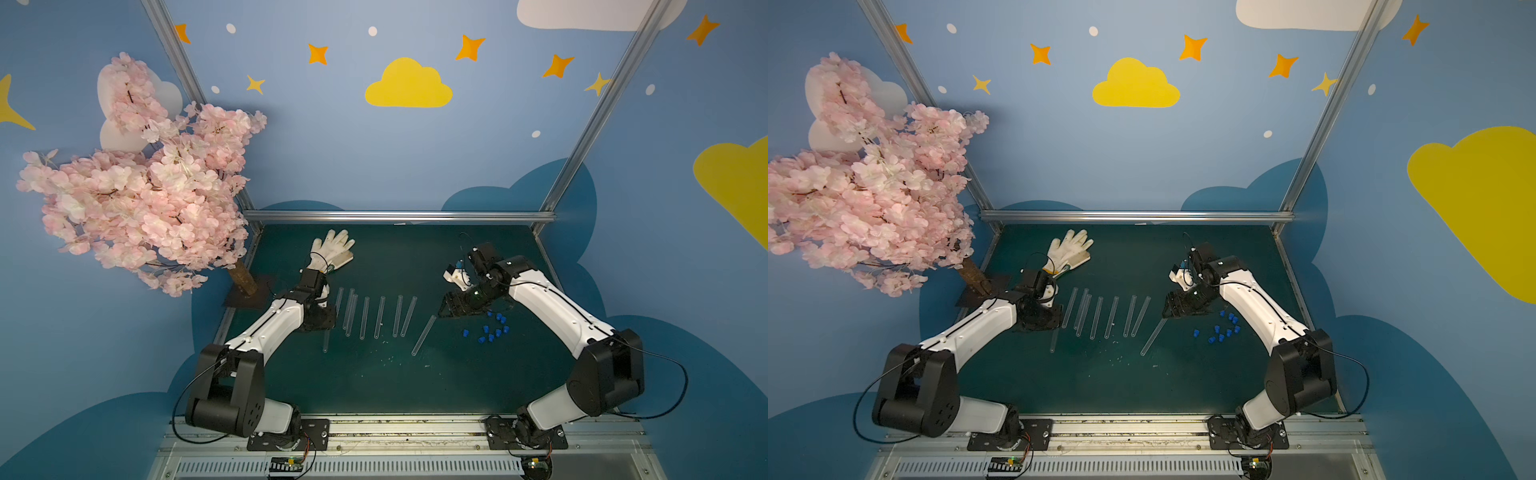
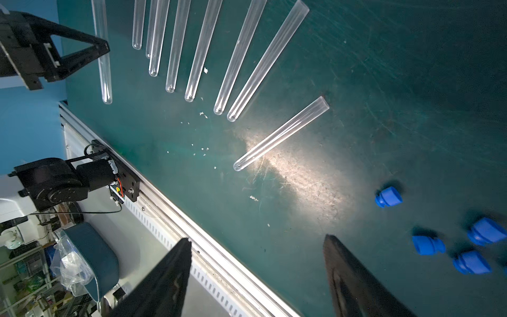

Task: Remove stoppers from test tubes
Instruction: Place the test tube at the center of the board.

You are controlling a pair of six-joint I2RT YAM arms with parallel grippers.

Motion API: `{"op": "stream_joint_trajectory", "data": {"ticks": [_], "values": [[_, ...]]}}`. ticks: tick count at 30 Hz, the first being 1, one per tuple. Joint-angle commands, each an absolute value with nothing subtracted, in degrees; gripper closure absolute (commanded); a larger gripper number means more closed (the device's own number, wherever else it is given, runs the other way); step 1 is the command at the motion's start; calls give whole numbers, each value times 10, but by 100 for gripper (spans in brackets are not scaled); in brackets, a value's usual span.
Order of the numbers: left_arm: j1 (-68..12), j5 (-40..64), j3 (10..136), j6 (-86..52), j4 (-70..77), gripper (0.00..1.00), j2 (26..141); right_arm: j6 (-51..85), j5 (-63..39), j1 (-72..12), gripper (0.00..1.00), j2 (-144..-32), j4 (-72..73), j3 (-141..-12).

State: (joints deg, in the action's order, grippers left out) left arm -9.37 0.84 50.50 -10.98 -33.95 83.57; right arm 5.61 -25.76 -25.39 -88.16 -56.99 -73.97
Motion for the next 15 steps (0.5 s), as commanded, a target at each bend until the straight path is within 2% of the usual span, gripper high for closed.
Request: {"op": "stream_joint_trajectory", "data": {"ticks": [1,4,6,15], "values": [[-77,-15,537,-69,-316,90,871,80,-272,-268,23,-870,-556,-733],[-65,-26,560,-48,-301,90,911,91,-271,-280,21,-866,-555,-739],[-57,-24,570,-37,-286,90,931,94,-265,-288,15,-863,-555,-742],[-52,1,602,-23,-241,89,1028,102,-258,-293,14,-848,-564,-741]]}}
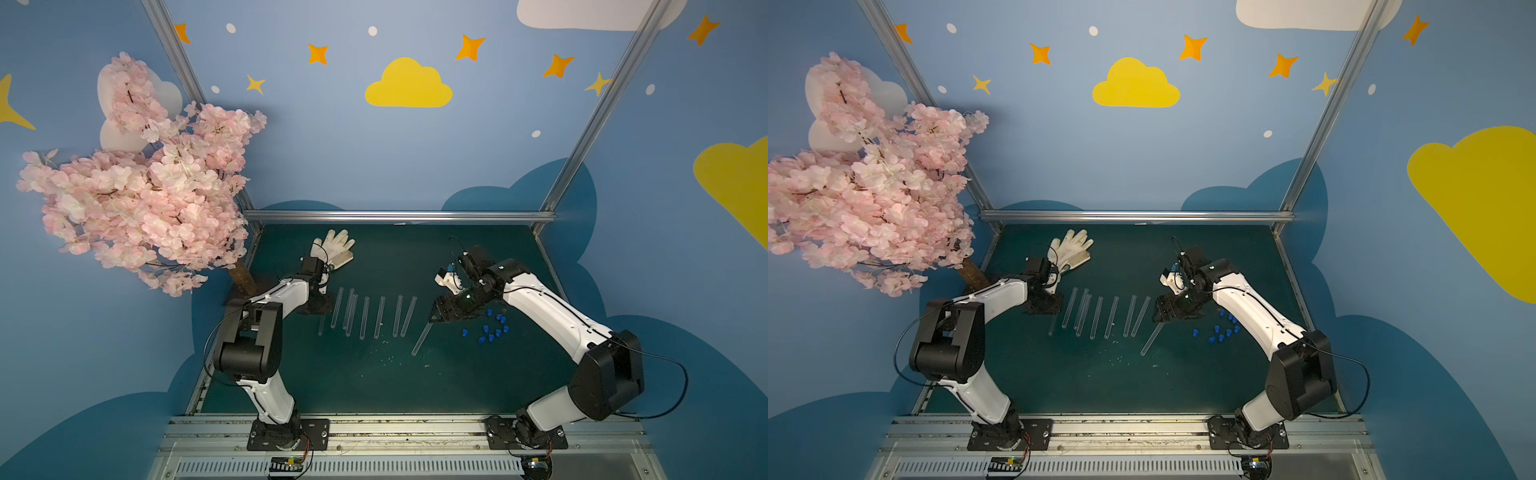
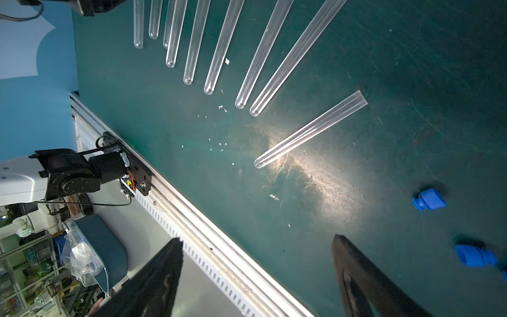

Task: Remove stoppers from test tubes
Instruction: Place the test tube at the center of the board.

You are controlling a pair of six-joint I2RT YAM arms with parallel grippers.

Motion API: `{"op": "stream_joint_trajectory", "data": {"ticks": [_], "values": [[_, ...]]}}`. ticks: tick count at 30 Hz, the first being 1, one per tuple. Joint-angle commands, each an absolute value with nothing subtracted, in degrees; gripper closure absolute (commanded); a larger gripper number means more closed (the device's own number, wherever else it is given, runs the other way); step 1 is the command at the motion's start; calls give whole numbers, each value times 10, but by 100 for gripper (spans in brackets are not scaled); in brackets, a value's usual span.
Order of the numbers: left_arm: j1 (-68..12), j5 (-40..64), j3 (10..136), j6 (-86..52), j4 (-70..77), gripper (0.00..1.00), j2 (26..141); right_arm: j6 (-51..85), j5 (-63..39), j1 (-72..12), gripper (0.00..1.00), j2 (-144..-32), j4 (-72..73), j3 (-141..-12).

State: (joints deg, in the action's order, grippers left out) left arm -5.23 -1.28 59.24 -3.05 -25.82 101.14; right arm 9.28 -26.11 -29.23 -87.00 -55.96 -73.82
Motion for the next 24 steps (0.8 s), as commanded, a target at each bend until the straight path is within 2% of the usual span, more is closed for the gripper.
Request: {"op": "stream_joint_trajectory", "data": {"ticks": [1,8,14,16,22,24], "values": [[-53,0,608,-24,-241,89,1036,102,-258,-293,14,-846,-563,-742],[-54,-15,608,-32,-247,79,1032,89,-242,-286,14,-840,-581,-769],[-54,-29,612,-37,-282,49,975,79,-229,-273,14,-828,-579,-773],[-55,-31,617,-39,-300,42,950,75,-220,-268,11,-822,-578,-770],[-67,-15,600,-66,-358,19,830,60,-173,-224,11,-777,-581,-759],[-85,-23,577,-79,-369,14,776,56,-141,-202,11,-746,-567,-743]]}}
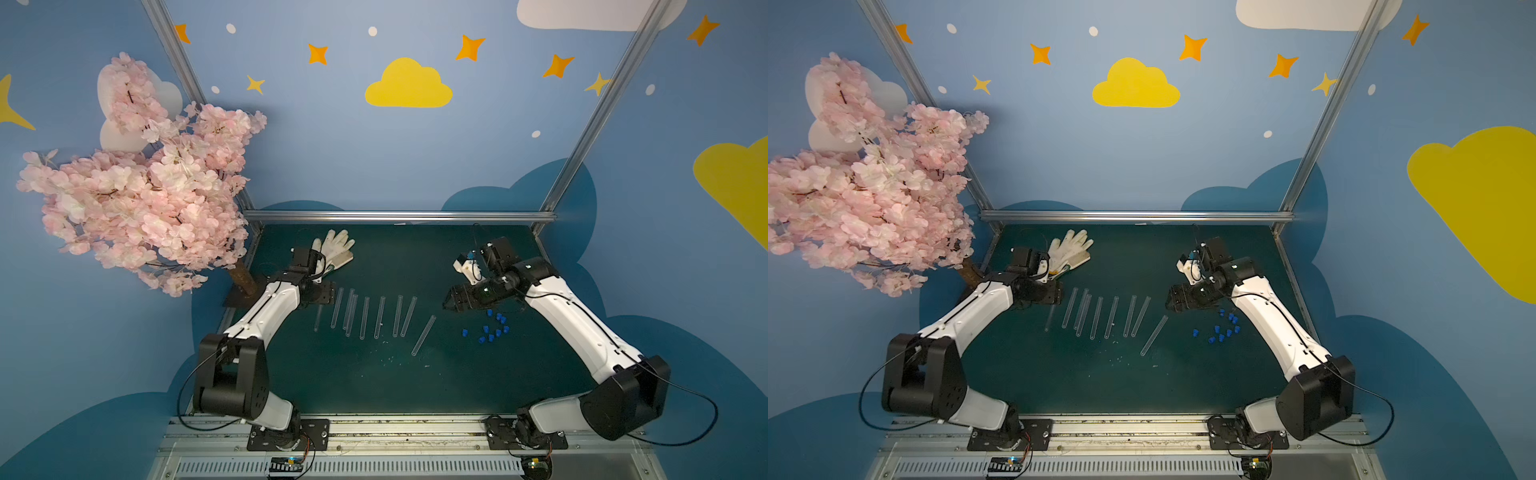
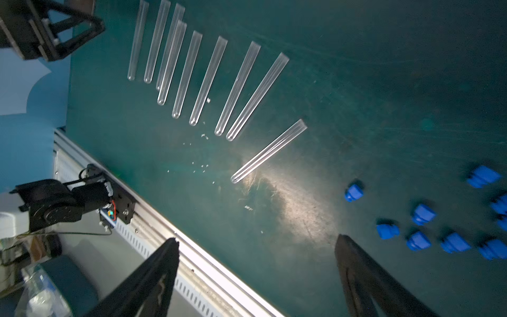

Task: Remove stoppers from test tubes
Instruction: Place the test tube at the center of the board, then reset both arms

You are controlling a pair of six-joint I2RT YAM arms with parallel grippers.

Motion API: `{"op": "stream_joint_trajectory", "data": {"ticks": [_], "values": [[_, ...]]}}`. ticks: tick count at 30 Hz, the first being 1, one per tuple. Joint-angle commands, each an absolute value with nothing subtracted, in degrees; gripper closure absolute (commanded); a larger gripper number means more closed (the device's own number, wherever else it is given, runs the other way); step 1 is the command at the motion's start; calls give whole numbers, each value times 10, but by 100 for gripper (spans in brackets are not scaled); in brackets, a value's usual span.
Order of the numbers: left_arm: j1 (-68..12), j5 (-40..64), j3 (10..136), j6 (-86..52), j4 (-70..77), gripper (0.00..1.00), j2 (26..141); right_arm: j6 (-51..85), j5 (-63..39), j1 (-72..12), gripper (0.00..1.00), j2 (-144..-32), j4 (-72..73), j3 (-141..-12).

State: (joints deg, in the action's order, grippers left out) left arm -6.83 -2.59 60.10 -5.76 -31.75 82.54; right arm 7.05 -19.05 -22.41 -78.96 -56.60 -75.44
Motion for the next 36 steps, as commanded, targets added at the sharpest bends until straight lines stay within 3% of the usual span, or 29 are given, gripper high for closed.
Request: {"op": "stream_joint_trajectory", "data": {"ticks": [1,3,6,11,17,21,27,36], "values": [[-101,-36,558,-86,-368,11,742,57,-118,-190,11,-726,-552,-730],[-118,-48,517,-107,-357,0,673,65,-70,-165,11,-687,-513,-691],[-117,-65,448,-156,-320,0,567,97,7,-122,11,-624,-404,-598],[-110,-190,340,-220,-239,0,447,113,176,-96,9,-541,-188,-422],[-102,-232,167,-97,23,0,375,17,156,-68,9,-524,74,-238],[-73,-225,131,-83,158,0,437,37,108,-48,9,-574,157,-205],[-59,-226,171,-46,342,0,682,11,106,-44,9,-731,234,-262],[-38,-138,215,6,498,0,864,-14,11,-24,9,-841,297,-292]]}}
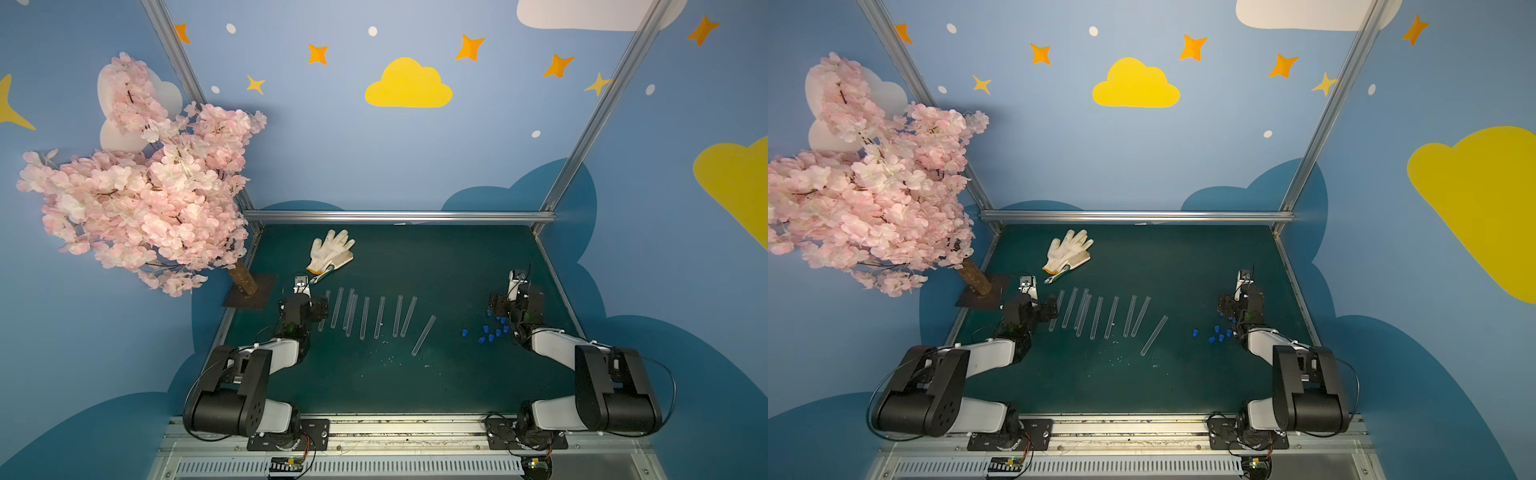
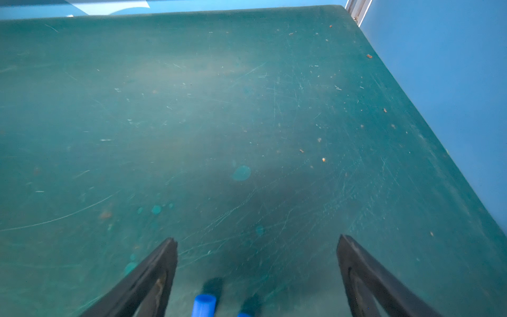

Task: Remove stoppers from test tubes
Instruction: Reset both arms

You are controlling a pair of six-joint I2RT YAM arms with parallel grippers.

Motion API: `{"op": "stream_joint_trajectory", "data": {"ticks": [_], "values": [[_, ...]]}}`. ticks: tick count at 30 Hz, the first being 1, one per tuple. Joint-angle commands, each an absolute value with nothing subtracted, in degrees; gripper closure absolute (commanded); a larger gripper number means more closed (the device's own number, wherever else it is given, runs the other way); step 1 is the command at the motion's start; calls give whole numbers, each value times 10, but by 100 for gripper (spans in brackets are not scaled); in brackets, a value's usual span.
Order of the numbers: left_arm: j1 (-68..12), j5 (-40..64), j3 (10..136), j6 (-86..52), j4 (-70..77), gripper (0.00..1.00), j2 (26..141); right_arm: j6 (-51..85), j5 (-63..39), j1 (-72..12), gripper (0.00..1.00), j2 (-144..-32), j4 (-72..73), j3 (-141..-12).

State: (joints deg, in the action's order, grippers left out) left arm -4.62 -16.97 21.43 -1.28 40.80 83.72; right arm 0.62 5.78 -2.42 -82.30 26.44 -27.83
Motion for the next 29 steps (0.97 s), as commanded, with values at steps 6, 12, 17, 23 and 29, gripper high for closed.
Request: {"op": "stream_joint_trajectory", "data": {"ticks": [6,12,17,23,29], "values": [[-18,-114,215,-10,518,0,896,-24,6,-27,9,-846,323,-280],[-16,-109,221,-11,487,0,883,-24,7,-28,9,-844,326,-277],[-16,-109,221,-11,488,0,883,-24,7,-29,9,-845,325,-278],[-15,-107,226,-12,482,0,886,-24,7,-28,9,-845,325,-278],[-5,-85,225,-15,478,0,883,-24,7,-29,9,-845,325,-278]]}}
